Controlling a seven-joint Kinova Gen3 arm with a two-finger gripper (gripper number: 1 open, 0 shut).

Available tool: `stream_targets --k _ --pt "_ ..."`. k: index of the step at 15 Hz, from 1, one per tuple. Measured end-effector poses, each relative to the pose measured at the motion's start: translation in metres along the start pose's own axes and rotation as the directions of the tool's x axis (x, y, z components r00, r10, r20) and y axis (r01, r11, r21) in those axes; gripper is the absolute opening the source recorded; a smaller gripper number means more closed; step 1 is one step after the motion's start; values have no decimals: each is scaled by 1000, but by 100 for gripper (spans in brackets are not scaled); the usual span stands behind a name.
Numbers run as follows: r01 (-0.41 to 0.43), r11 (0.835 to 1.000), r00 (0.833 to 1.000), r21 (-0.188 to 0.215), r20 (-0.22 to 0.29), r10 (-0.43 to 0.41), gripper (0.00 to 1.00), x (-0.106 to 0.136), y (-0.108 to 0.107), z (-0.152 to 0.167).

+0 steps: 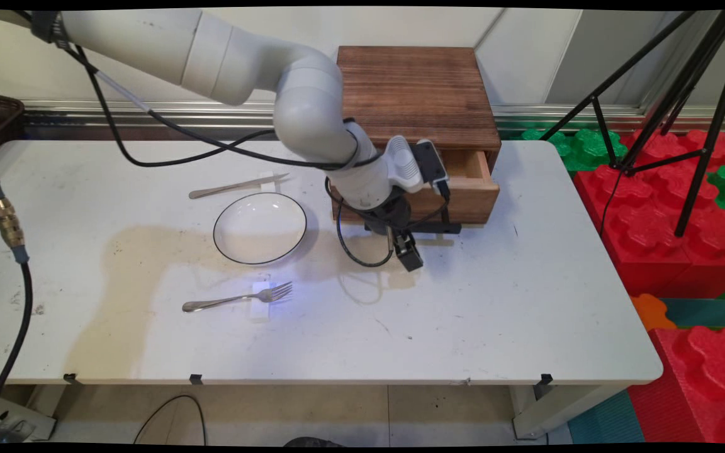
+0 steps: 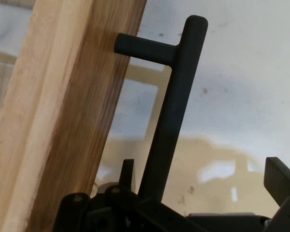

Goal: Open the drawer

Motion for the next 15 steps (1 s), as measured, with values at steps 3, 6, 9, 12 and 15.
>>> stream_targets --k 3,6,9,12,15 --pt "-10 1000 1000 -16 -1 10 100 -5 10 -5" --pt "-20 999 1000 -32 -2 20 100 -8 19 -10" --pt "-28 999 1000 -46 -1 28 100 -12 29 -15" --pt "-33 998 999 -58 -2 33 100 -17 39 -19" --pt "-39 997 999 -71 -2 39 100 -21 51 -24"
